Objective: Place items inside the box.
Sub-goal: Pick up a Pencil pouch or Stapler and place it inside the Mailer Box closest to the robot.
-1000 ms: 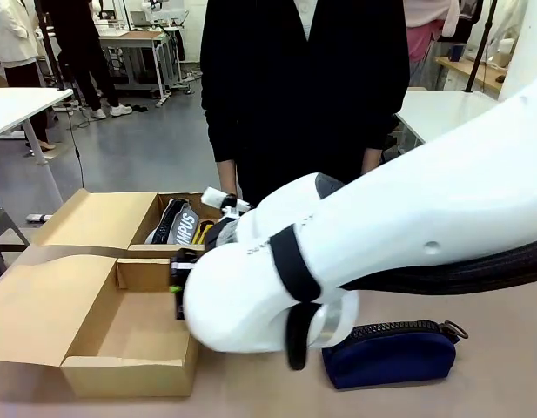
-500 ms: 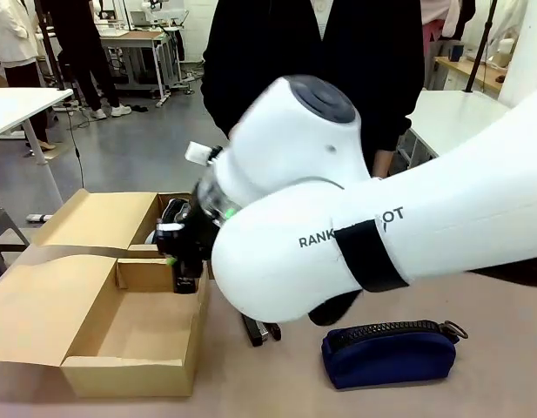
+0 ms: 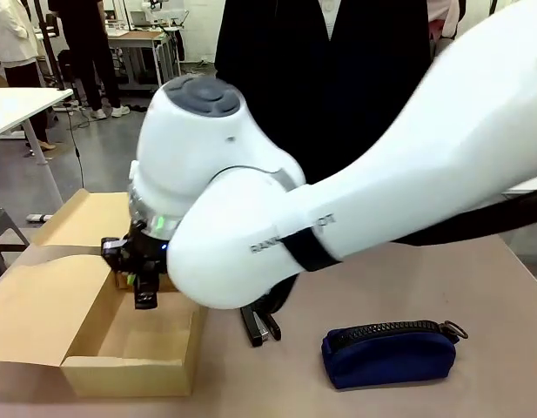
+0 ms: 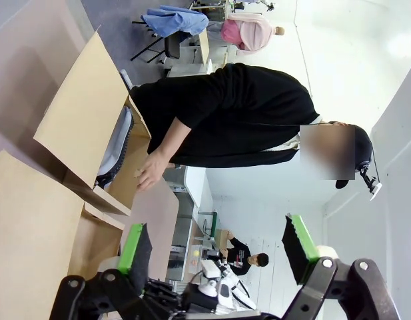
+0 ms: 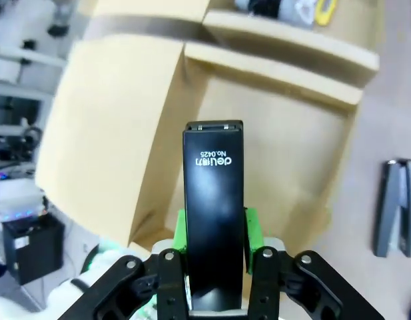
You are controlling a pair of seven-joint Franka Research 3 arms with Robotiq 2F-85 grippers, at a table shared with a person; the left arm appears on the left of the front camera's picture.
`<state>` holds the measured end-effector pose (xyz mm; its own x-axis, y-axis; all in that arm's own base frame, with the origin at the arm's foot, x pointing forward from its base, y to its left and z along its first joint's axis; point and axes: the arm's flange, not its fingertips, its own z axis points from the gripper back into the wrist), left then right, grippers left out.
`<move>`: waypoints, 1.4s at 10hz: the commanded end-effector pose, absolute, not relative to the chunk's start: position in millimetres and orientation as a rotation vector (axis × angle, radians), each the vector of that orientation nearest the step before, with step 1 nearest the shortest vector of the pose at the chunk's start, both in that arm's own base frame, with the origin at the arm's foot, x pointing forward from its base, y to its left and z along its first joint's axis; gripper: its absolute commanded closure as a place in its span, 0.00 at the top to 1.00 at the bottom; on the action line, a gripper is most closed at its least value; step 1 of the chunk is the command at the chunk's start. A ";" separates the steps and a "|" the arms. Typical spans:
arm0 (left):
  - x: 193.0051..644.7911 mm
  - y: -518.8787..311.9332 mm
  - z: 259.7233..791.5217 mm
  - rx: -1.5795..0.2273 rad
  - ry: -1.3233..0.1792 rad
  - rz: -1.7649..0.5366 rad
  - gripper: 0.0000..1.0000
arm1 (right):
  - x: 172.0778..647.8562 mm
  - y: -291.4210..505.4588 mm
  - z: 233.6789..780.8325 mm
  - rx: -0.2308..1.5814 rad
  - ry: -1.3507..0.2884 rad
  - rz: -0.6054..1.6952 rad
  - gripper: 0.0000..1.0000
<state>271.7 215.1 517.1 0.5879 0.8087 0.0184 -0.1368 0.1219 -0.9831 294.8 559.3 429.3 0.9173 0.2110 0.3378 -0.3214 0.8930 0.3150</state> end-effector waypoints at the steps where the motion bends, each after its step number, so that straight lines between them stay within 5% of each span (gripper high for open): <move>1: 270.3 213.2 515.6 -1.280 -0.684 0.750 1.00 | 304.8 607.7 418.9 0.340 -0.294 0.255 0.37; 8: 270.3 213.2 515.6 -1.280 -0.684 0.750 1.00 | 309.3 609.3 400.6 0.328 -0.229 0.258 0.37; 10: 270.3 213.2 515.6 -1.280 -0.684 0.750 1.00 | 307.2 605.6 399.7 0.300 -0.231 0.255 0.92; 11: 270.3 213.2 515.6 -1.280 -0.684 0.750 1.00 | 306.7 603.5 400.1 0.309 -0.233 0.251 1.00; 14: 270.3 213.2 515.6 -1.280 -0.684 0.750 1.00 | 304.8 593.9 401.7 0.324 -0.216 0.247 1.00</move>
<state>271.7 215.1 517.1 0.5881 0.8086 0.0184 -0.1369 0.1219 -0.9831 309.2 605.9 398.9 0.9477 0.1933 0.2541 -0.2646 0.9208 0.2865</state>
